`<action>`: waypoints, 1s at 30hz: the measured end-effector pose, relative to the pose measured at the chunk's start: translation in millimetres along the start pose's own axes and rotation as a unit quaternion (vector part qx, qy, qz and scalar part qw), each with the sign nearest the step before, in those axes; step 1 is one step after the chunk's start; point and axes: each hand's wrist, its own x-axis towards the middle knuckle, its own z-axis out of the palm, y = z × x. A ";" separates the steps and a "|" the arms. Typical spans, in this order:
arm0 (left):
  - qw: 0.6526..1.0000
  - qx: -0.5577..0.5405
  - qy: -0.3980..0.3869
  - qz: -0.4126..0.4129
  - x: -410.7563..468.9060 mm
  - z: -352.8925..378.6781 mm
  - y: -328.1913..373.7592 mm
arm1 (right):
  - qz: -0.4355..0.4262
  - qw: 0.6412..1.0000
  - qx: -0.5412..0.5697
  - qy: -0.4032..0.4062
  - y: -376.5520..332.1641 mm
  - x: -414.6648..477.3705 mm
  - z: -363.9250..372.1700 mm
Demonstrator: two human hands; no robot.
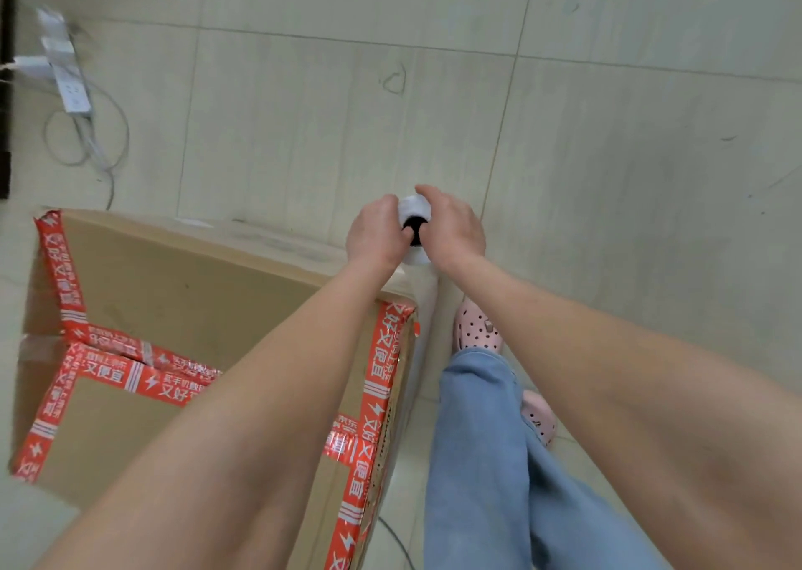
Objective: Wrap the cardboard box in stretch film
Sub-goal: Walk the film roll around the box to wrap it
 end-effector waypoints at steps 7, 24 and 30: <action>0.999 -0.010 -0.030 0.038 15.4 -4.2 0.2 | 0.046 0.997 0.063 -0.027 -1.2 7.9 -1.2; 0.988 -0.111 -0.095 -0.045 46.5 -21.6 -12.5 | 0.171 0.966 0.174 -0.083 -24.7 31.1 0.8; 0.991 -0.069 -0.086 -0.070 51.3 -27.6 -28.6 | 0.104 0.986 0.103 -0.082 -41.0 42.4 3.2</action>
